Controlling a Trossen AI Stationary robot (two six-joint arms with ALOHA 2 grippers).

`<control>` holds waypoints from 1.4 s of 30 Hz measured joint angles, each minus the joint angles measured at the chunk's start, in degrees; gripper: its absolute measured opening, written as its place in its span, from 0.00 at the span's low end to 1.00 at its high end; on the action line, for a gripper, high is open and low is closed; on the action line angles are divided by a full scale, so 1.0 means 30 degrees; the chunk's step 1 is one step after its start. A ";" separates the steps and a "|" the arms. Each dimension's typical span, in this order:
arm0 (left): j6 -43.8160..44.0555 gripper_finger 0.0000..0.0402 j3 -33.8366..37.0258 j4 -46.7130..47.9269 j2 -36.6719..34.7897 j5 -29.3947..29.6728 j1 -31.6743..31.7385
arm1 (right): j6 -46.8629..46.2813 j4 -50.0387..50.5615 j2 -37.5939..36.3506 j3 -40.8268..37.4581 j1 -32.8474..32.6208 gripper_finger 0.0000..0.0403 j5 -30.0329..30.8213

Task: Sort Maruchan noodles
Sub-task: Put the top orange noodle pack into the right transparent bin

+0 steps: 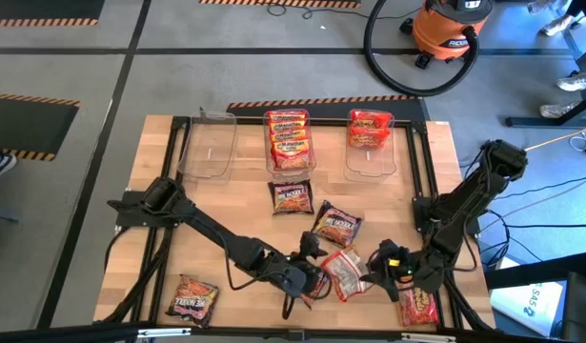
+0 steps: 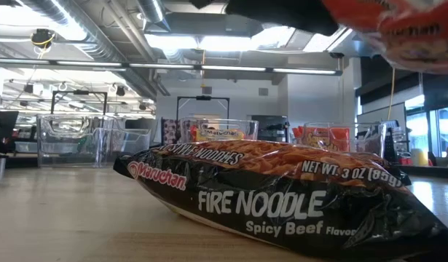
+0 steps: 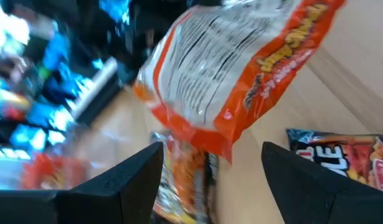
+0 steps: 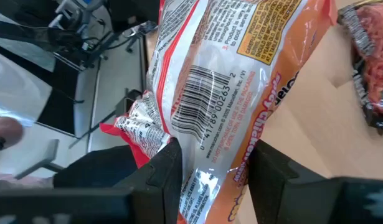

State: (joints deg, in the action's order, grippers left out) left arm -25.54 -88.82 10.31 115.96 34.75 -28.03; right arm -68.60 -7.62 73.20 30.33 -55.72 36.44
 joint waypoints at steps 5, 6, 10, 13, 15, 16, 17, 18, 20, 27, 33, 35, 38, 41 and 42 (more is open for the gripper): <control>-0.3565 0.66 0.0000 -0.2291 0.0006 -0.0106 0.0129 | 0.0466 -0.1257 -0.0085 -0.0007 0.0000 0.31 -0.0486; -0.4087 0.66 0.0000 -0.2570 0.0006 -0.0456 0.0206 | 0.0621 -0.1605 -0.0090 -0.0007 0.0000 0.31 -0.0517; -0.5174 0.66 0.0000 -0.3145 0.0006 -0.2632 0.0580 | 0.1025 -0.2115 -0.0098 -0.0007 0.0000 0.31 -0.0531; -0.5711 0.66 0.0007 -0.3694 0.0006 -0.3647 0.0695 | 0.1038 -0.2194 -0.0098 -0.0007 0.0000 0.31 -0.0545; -0.6056 0.66 0.0015 -0.4240 0.0006 -0.4454 0.0722 | 0.1243 -0.2575 -0.0098 -0.0007 0.0148 0.31 -0.0871; -0.6114 0.66 0.0015 -0.4526 0.0006 -0.4938 0.0722 | 0.1508 -0.2802 -0.0098 -0.0007 0.0338 0.31 -0.1200; -0.6117 0.66 0.0015 -0.4795 0.0006 -0.5428 0.0732 | 0.1752 -0.3022 -0.0098 -0.0007 0.0529 0.31 -0.1480; -0.6107 0.66 0.0022 -0.5149 0.0010 -0.5841 0.0775 | 0.2086 -0.3377 -0.0098 -0.0007 0.0751 0.31 -0.1735; -0.5998 0.65 0.0029 -0.5451 0.0014 -0.6651 0.0826 | 0.2827 -0.3909 -0.0098 -0.0007 0.1253 0.31 -0.2537; -0.3760 0.53 0.0044 -0.5340 0.0014 -0.7060 0.0743 | 0.3925 -0.4246 -0.0098 -0.0022 0.2042 0.31 -0.3597; -0.1213 0.39 0.0044 -0.5018 -0.0011 -0.6125 0.0671 | 0.4007 -0.4430 -0.0098 -0.0022 0.2047 0.33 -0.2702; -0.0885 0.36 0.0044 -0.4522 -0.0131 -0.5785 0.0671 | 0.4118 -0.4404 -0.0186 -0.0022 0.2086 0.36 -0.2380; 0.0081 0.32 0.0044 -0.3901 -0.0429 -0.5350 0.0645 | 0.4536 -0.4374 -0.0533 -0.0022 0.2113 0.45 -0.2008; 0.1317 0.30 -0.0029 -0.3435 -0.0751 -0.5117 0.0708 | 0.4714 -0.3629 -0.1269 -0.0008 0.2157 0.55 -0.1891; 0.1661 0.30 -0.0029 -0.2950 -0.0866 -0.4919 0.0715 | 0.4964 -0.3227 -0.1515 -0.0007 0.2157 0.57 -0.1911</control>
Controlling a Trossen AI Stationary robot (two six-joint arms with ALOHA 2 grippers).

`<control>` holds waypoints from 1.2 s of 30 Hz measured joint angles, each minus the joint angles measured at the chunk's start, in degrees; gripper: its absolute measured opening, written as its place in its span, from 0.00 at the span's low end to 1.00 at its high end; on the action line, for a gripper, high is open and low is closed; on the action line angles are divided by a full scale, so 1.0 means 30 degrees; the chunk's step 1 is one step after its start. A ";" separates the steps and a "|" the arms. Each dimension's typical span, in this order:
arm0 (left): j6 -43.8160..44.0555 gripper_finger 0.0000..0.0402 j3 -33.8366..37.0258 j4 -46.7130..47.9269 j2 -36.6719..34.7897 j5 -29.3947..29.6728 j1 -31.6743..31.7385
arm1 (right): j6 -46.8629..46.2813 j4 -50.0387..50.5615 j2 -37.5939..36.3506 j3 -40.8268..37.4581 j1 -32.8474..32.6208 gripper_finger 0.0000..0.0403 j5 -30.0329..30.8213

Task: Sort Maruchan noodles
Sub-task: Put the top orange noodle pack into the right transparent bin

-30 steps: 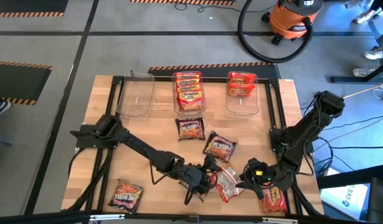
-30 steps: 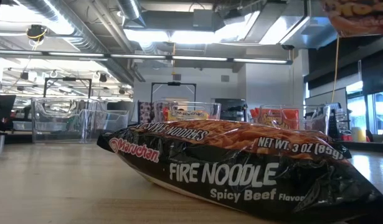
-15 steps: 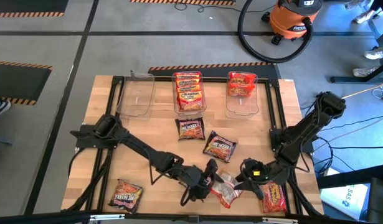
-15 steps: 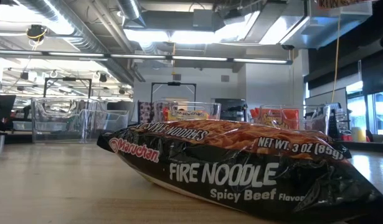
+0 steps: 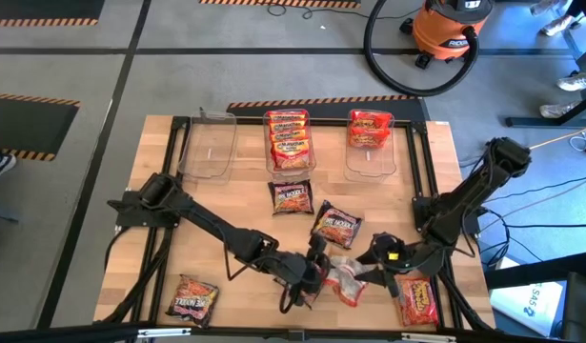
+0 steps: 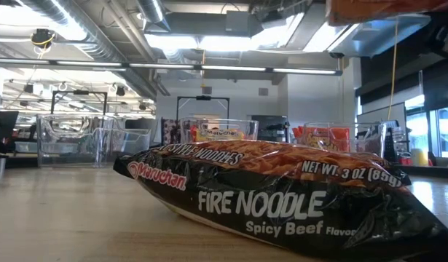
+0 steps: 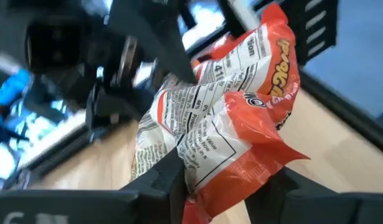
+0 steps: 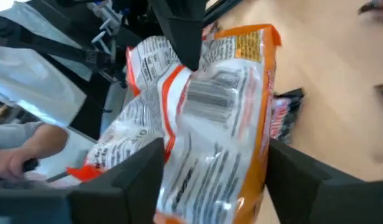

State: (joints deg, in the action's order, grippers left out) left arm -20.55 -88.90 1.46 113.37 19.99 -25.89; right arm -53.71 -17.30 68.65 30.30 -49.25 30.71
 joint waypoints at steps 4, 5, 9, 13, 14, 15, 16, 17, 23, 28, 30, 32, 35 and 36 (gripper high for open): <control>0.1988 0.28 0.0000 0.1512 -0.0361 0.0870 0.0044 | 0.1091 0.1291 -0.1316 0.0000 -0.0007 0.66 -0.0132; 0.2733 0.28 -0.0003 0.1907 -0.0478 0.0995 0.0073 | 0.1360 0.1671 -0.1631 0.0000 -0.0006 0.67 -0.0102; 0.5443 0.28 0.0013 0.4794 -0.0927 0.1360 0.0381 | 0.2090 0.2765 -0.2796 0.0027 0.0014 0.69 0.0562; 0.7802 0.27 0.0033 0.7268 -0.1358 0.1541 0.1123 | 0.4129 0.3165 -0.3279 0.0022 0.0508 0.69 0.1926; 0.8343 0.27 0.0000 0.7734 -0.1450 0.1532 0.1362 | 0.4703 0.3227 -0.3360 0.0022 0.0685 0.69 0.2282; 0.8877 0.27 0.0000 0.8503 -0.1517 0.1435 0.1602 | 0.5322 0.3226 -0.3384 0.0022 0.0888 0.69 0.2639; 0.9287 0.27 0.0013 0.9227 -0.1523 0.1350 0.1903 | 0.5914 0.3249 -0.3384 0.0022 0.1159 0.69 0.2983; 0.9579 0.27 0.0040 0.9681 -0.1508 0.1059 0.2234 | 0.6618 0.3372 -0.3369 0.0022 0.1486 0.69 0.3303; 0.8932 0.27 0.0044 1.0306 -0.1495 -0.0364 0.4399 | 1.0973 0.4128 -0.3333 0.0022 0.4862 0.69 0.2737; 0.7645 0.27 0.0044 1.0111 -0.1495 -0.1046 0.6577 | 1.3235 0.5958 -0.3333 0.0022 0.8737 0.68 -0.0338; 0.7713 0.27 0.0044 0.9740 -0.1495 -0.1761 0.7543 | 1.3933 0.6442 -0.3327 0.0016 0.9922 0.68 -0.1186; 0.7834 0.27 0.0044 0.9302 -0.1495 -0.2419 0.8398 | 1.4524 0.6549 -0.3325 0.0015 1.0818 0.68 -0.2104; 0.8204 0.27 0.0040 0.8498 -0.1495 -0.3236 0.9381 | 1.5059 0.6544 -0.3318 0.0015 1.1919 0.68 -0.2620; 0.8289 0.27 0.0044 0.8224 -0.1495 -0.3605 0.9666 | 1.5057 0.6551 -0.3317 0.0015 1.2272 0.68 -0.2619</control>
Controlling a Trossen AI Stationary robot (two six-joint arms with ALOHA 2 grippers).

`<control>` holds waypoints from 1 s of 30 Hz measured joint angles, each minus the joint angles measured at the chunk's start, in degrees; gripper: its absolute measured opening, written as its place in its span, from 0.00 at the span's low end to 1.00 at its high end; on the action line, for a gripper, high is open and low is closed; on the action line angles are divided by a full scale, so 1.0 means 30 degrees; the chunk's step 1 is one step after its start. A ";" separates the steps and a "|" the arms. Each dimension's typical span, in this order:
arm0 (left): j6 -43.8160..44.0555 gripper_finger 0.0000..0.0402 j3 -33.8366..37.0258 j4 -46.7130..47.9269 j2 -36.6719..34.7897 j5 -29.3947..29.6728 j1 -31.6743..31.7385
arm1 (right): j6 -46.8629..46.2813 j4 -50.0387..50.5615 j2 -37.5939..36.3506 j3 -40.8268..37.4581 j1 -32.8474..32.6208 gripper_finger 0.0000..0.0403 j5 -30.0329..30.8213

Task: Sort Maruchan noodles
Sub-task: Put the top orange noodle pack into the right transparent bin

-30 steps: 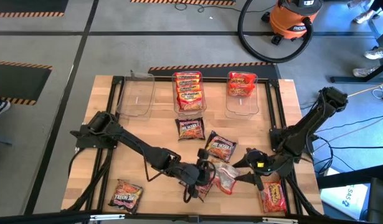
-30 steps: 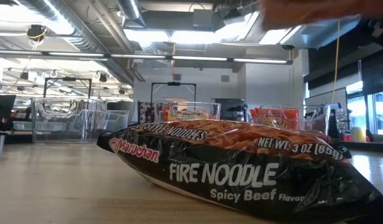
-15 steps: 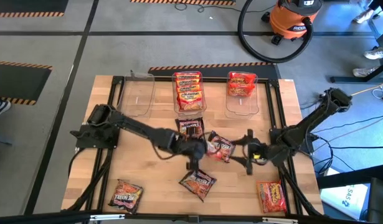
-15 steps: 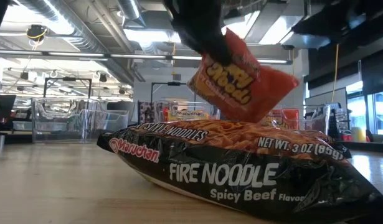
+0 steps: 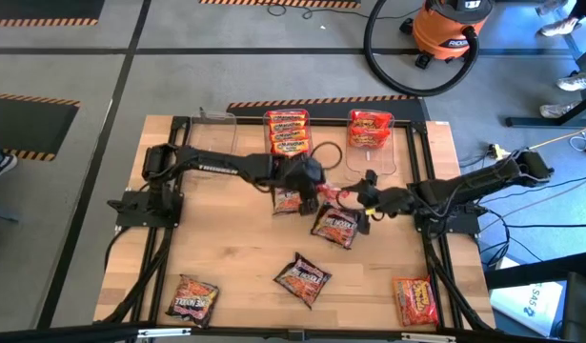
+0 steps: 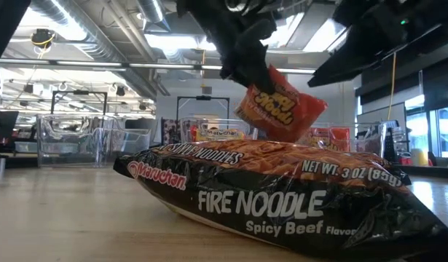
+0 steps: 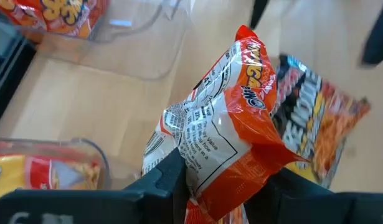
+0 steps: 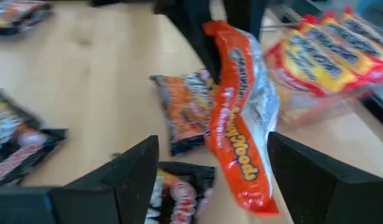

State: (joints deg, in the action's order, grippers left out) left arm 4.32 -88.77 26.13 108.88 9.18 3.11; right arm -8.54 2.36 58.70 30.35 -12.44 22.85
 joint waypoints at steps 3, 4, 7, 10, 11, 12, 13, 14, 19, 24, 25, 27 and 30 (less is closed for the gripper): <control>0.0173 0.27 0.0000 -0.1031 0.0007 -0.1302 0.0634 | -0.0015 0.0032 0.0163 0.0000 0.0982 0.68 0.0002; 0.0186 0.27 0.0000 -0.1437 0.0007 -0.1693 0.0776 | -0.0015 0.0047 0.0181 -0.0011 0.1254 0.68 0.0006; 0.0182 0.27 -0.0003 -0.2349 0.0007 -0.2422 0.0981 | -0.0021 -0.0502 0.0416 -0.0015 0.1916 0.68 -0.0002; 0.0226 0.27 -0.0007 -0.2748 0.0007 -0.2486 0.1007 | 0.0168 -0.0883 0.0518 -0.0015 0.2421 0.68 0.0005; 0.0233 0.27 -0.0007 -0.2734 0.0007 -0.2472 0.1007 | 0.0366 -0.0919 0.0606 -0.0007 0.2582 0.68 -0.0015; 0.0233 0.27 -0.0007 -0.2743 0.0007 -0.2458 0.1007 | 0.0463 -0.0716 0.0645 -0.0012 0.2737 0.68 -0.0028; 0.0210 0.27 -0.0007 -0.2768 0.0015 -0.2452 0.0963 | 0.0511 -0.0664 0.0707 -0.0022 0.2875 0.68 -0.0042; 0.0043 0.27 -0.0007 -0.2787 0.0015 -0.2397 0.0910 | 0.0510 -0.0819 0.0864 -0.0018 0.2963 0.68 -0.0106; -0.0590 0.27 -0.0007 -0.3462 0.0022 -0.2299 0.0338 | 0.0808 -0.0941 0.1412 -0.0015 0.3167 0.68 -0.2258; -0.0830 0.27 -0.0007 -0.3699 0.0233 -0.2100 0.0169 | 0.0919 -0.0982 0.1420 -0.0019 0.3167 0.62 -0.2215; -0.0821 0.27 -0.0007 -0.3698 0.0240 -0.2093 0.0179 | 0.1059 -0.1158 0.1420 -0.0029 0.3167 0.59 -0.2222; -0.0823 0.28 -0.0029 -0.3718 0.0219 -0.2020 0.0175 | 0.1578 -0.1398 0.1420 -0.0029 0.3167 0.51 -0.2403; -0.0828 0.28 -0.0029 -0.3819 0.0226 -0.1656 0.0137 | 0.2009 -0.1342 0.1420 -0.0029 0.3167 0.37 -0.2471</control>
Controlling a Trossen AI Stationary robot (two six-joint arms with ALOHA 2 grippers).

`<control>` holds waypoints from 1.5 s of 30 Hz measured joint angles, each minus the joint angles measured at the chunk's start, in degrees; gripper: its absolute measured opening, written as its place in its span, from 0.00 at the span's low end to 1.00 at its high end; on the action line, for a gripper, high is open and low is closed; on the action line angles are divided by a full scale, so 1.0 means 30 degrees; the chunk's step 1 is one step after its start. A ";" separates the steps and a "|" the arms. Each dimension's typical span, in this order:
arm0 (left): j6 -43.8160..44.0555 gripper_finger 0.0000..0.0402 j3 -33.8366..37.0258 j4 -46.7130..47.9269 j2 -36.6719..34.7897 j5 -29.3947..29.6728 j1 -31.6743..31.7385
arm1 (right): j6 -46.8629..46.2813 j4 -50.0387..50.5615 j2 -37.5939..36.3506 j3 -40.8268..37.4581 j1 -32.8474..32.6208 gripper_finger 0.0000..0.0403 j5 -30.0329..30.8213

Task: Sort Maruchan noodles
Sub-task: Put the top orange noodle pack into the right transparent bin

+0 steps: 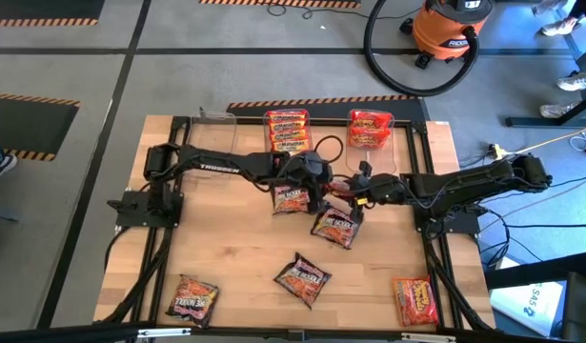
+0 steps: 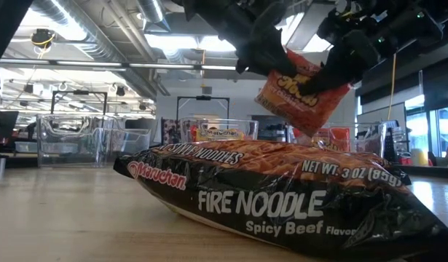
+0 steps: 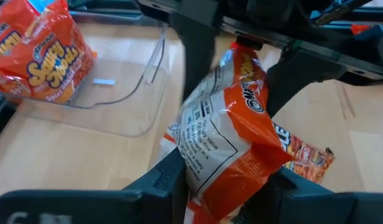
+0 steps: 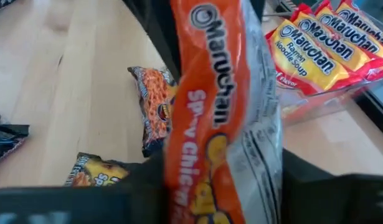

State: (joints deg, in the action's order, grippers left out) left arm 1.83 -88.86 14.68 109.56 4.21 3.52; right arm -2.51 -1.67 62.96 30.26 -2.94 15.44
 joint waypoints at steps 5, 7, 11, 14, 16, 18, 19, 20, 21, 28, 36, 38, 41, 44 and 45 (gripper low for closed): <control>-0.0125 0.30 0.0007 -0.0270 0.0000 0.0405 -0.0112 | 0.0645 -0.0022 -0.0022 0.0000 0.0000 0.18 0.0169; -0.0148 0.33 0.0007 -0.0226 0.0000 0.0407 -0.0097 | 0.0946 0.0009 -0.0022 0.0000 0.0000 0.14 0.0153; 0.0279 0.38 0.0007 0.0514 -0.0273 0.0278 0.0063 | 0.1000 0.0213 -0.0022 0.0177 0.0000 0.14 0.0051; 0.0070 0.40 0.0007 0.2136 -0.1200 0.0029 0.0239 | 0.0980 0.1405 -0.0032 0.0977 0.0000 0.16 0.0078; -0.0701 0.40 0.0007 0.3445 -0.1882 -0.0022 0.0258 | 0.1035 0.2649 -0.0029 0.1702 0.0008 0.16 0.0252; -0.1278 0.40 0.0007 0.4579 -0.2386 0.0422 0.0287 | 0.1455 0.4023 -0.0029 0.2552 0.0078 0.14 0.0773; -0.1534 0.40 0.0007 0.5098 -0.2632 0.0743 0.0291 | 0.1552 0.4873 -0.0034 0.3020 0.0223 0.14 0.0922; -0.1758 0.40 0.0007 0.5403 -0.2910 0.1054 0.0324 | 0.1603 0.5729 -0.0044 0.3472 0.0423 0.14 0.0963; -0.1870 0.40 0.0007 0.5587 -0.3151 0.1272 0.0367 | 0.1643 0.6571 -0.0036 0.3884 0.0683 0.14 0.0951; -0.2797 0.40 0.2289 0.4426 -0.3940 -0.0518 0.0914 | 0.2456 1.1784 -0.0036 0.7075 0.3130 0.16 0.0968; -0.2026 0.39 0.6500 -0.1220 -0.3977 -0.3446 0.1097 | 0.5515 1.6958 -0.0036 0.9870 0.8454 0.15 -0.0509; -0.1730 0.39 0.6984 -0.1853 -0.3978 -0.3685 0.1014 | 0.6595 1.7515 -0.0036 0.9901 1.0153 0.15 -0.2011; -0.1503 0.39 0.7244 -0.2110 -0.3978 -0.3656 0.0827 | 0.8304 1.7590 -0.0033 0.9566 1.2573 0.15 -0.4599; -0.1489 0.39 0.7351 -0.2562 -0.3978 -0.3650 0.0653 | 0.9196 1.7308 0.0092 0.9131 1.4440 0.14 -0.6489; -0.1488 0.39 0.7351 -0.2726 -0.3978 -0.3649 0.0603 | 0.9292 1.7084 0.0177 0.8928 1.4890 0.14 -0.7015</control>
State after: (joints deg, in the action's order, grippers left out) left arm -2.63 -66.81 6.50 97.62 -6.74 5.33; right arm 25.37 49.58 63.49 57.05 41.73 -5.60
